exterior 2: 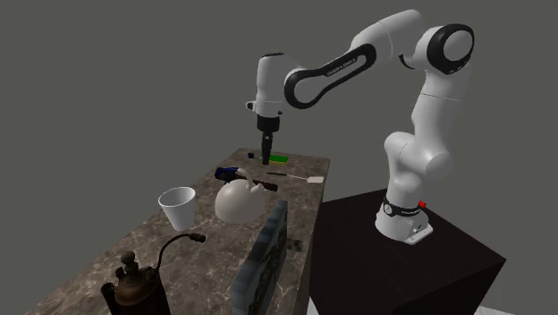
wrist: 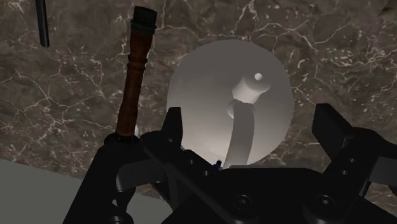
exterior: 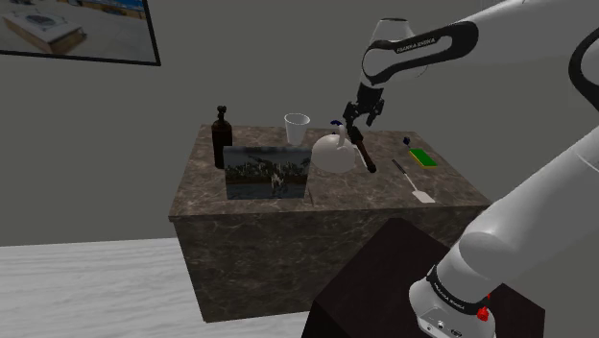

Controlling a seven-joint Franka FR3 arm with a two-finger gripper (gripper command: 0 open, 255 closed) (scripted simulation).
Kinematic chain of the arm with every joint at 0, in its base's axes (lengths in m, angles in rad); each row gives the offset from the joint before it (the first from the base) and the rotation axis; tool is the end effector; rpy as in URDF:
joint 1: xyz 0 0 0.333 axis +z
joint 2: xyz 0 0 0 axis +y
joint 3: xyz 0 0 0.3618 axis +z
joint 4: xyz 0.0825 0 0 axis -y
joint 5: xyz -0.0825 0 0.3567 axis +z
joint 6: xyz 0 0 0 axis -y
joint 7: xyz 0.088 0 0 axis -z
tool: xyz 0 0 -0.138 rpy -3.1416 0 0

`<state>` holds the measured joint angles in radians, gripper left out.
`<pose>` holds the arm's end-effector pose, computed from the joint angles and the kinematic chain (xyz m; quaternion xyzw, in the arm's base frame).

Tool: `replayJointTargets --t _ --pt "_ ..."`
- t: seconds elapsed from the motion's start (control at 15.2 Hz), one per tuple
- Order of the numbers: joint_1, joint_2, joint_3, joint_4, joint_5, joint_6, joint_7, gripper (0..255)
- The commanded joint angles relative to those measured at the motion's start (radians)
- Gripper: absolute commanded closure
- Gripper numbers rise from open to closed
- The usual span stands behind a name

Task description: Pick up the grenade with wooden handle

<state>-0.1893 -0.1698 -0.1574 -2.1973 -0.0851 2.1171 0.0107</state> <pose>0.4456 -0.1708 0.4897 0.9864 -0.1568 0.0394 0.0310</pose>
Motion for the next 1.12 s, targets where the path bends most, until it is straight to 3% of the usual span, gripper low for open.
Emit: replayJointTargets --t 0.0,1.06 --pt "-0.015 0.062 -0.018 0.023 0.003 0.033 0.001 0" --pt "-0.158 0.579 -0.11 0.375 0.122 0.148 -0.015 0"
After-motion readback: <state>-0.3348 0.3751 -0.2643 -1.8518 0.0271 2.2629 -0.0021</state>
